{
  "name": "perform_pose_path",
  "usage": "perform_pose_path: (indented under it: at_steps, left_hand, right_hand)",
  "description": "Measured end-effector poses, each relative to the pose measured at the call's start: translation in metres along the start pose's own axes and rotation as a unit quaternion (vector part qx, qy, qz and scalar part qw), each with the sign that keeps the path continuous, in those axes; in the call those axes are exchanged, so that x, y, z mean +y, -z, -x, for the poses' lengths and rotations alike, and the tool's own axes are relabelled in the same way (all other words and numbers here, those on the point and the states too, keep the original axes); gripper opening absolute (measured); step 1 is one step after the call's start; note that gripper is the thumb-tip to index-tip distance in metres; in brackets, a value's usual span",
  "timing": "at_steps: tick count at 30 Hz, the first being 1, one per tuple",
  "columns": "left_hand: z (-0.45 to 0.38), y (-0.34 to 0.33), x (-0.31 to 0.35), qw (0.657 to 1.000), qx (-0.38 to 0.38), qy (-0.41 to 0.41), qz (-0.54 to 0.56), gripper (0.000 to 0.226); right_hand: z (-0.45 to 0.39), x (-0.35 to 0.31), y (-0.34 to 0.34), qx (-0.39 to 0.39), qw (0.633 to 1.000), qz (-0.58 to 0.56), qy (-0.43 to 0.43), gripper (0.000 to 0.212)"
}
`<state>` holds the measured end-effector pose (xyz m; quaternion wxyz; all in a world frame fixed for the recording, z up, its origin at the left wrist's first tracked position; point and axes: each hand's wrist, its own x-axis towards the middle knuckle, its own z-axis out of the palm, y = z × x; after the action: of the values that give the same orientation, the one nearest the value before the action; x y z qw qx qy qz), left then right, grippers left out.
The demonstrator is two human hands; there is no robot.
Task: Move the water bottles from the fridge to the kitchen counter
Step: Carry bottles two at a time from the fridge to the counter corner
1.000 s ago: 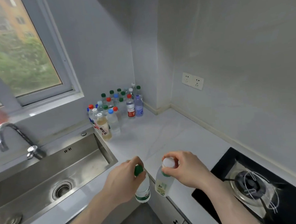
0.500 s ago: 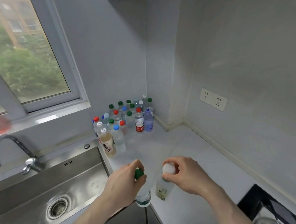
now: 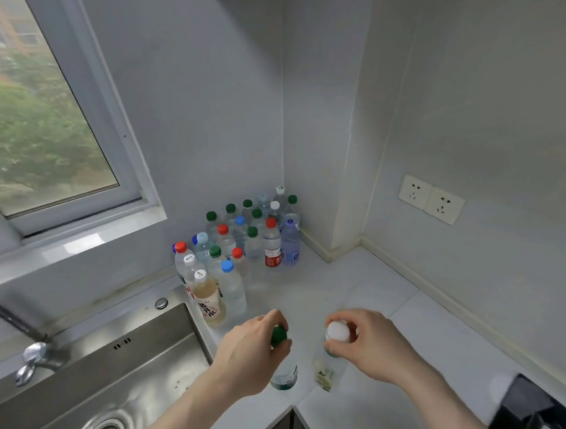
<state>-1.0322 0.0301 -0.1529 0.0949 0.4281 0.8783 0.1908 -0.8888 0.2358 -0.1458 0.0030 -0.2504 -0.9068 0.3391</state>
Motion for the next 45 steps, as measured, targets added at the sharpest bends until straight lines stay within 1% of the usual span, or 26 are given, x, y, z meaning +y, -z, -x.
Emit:
perform_pose_path:
  at_steps: [5, 11, 20, 28, 35, 42, 45]
  left_hand:
    - [-0.036, 0.003, -0.031, 0.999, -0.013, -0.026, -0.016, 0.016]
    - [-0.077, 0.001, -0.054, 0.998, -0.026, -0.042, -0.05, 0.018]
    - [-0.142, 0.001, -0.078, 0.992, -0.049, -0.032, -0.109, 0.02]
    - [-0.191, 0.0, -0.095, 0.984, -0.056, -0.037, -0.168, 0.027]
    - [-0.217, -0.005, -0.113, 0.976, -0.064, -0.016, -0.206, 0.026]
    - [-0.234, -0.007, -0.131, 0.981, -0.053, 0.021, -0.185, 0.023]
    - [-0.239, -0.008, -0.137, 0.982, -0.05, 0.029, -0.179, 0.025]
  right_hand:
    - [-0.027, -0.004, -0.013, 0.017, 1.0, -0.004, -0.02, 0.029]
    - [-0.041, 0.001, -0.027, 0.043, 0.998, -0.015, -0.036, 0.031]
    - [-0.072, 0.003, -0.026, 0.048, 0.997, -0.011, -0.056, 0.033]
    - [-0.118, -0.004, -0.027, 0.054, 0.996, -0.03, -0.062, 0.025]
    - [-0.165, -0.009, -0.032, 0.056, 0.996, -0.03, -0.056, 0.022]
    - [-0.221, -0.02, -0.047, 0.033, 0.997, -0.026, -0.065, 0.011]
    - [-0.243, -0.026, -0.056, 0.026, 0.997, -0.021, -0.065, 0.011]
